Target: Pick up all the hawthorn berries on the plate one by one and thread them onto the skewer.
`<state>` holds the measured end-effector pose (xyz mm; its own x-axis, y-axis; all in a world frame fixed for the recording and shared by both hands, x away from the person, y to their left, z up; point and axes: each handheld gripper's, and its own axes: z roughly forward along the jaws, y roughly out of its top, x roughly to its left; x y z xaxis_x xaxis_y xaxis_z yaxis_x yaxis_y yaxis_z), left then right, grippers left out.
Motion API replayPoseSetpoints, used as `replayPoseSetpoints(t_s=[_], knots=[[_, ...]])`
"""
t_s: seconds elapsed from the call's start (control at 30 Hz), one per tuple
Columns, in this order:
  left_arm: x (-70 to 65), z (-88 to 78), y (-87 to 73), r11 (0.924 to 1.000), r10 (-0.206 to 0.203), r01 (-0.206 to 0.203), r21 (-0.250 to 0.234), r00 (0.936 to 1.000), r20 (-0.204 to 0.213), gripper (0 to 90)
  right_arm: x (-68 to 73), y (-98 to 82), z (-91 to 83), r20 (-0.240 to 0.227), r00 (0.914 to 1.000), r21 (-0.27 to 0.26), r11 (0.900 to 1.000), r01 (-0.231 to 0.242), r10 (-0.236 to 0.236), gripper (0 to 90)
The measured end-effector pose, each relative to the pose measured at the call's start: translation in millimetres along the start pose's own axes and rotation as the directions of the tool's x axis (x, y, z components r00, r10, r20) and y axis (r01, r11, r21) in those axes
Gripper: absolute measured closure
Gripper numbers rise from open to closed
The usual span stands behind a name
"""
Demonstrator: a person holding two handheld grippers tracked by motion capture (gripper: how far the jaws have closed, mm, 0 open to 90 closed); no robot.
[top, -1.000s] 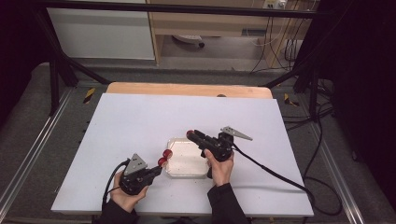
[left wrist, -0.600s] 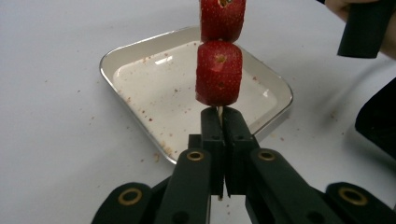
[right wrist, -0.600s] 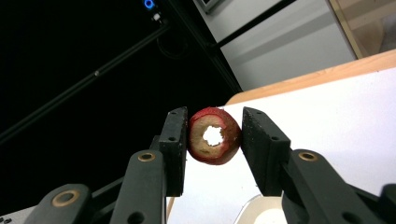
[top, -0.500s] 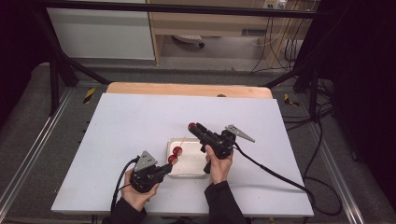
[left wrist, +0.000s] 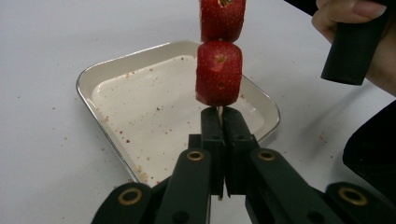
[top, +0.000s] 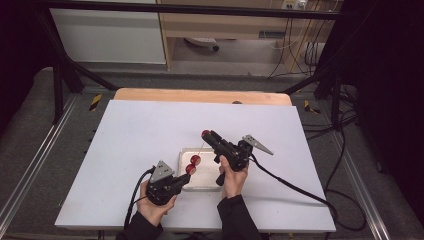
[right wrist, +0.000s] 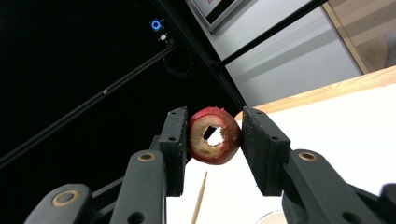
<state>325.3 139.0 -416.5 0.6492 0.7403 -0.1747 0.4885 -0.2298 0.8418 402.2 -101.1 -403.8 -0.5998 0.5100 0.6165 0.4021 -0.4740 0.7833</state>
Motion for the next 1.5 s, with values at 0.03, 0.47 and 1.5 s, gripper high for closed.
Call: replayPoseSetpoints(t_s=[0.03,0.47,1.5], knots=[[0.1,-0.1,-0.1,1.0,-0.002,0.002,-0.001,1.0,0.0,88.3,-0.2,-0.4,0.2,-0.001,1.0,-0.003,1.0,0.002,-0.002,62.3],[-0.4,1.2,-0.1,0.9999,-0.01,0.01,-0.005,1.0,-0.001,88.2,-1.0,-5.8,1.4,-0.013,0.9999,-0.017,1.0,-0.01,0.01,62.3],[0.0,13.9,11.2,0.997,-0.069,0.069,-0.033,0.9976,-0.003,88.3,0.7,-25.4,-0.1,-0.021,0.9998,0.045,0.999,-0.004,0.005,62.4]])
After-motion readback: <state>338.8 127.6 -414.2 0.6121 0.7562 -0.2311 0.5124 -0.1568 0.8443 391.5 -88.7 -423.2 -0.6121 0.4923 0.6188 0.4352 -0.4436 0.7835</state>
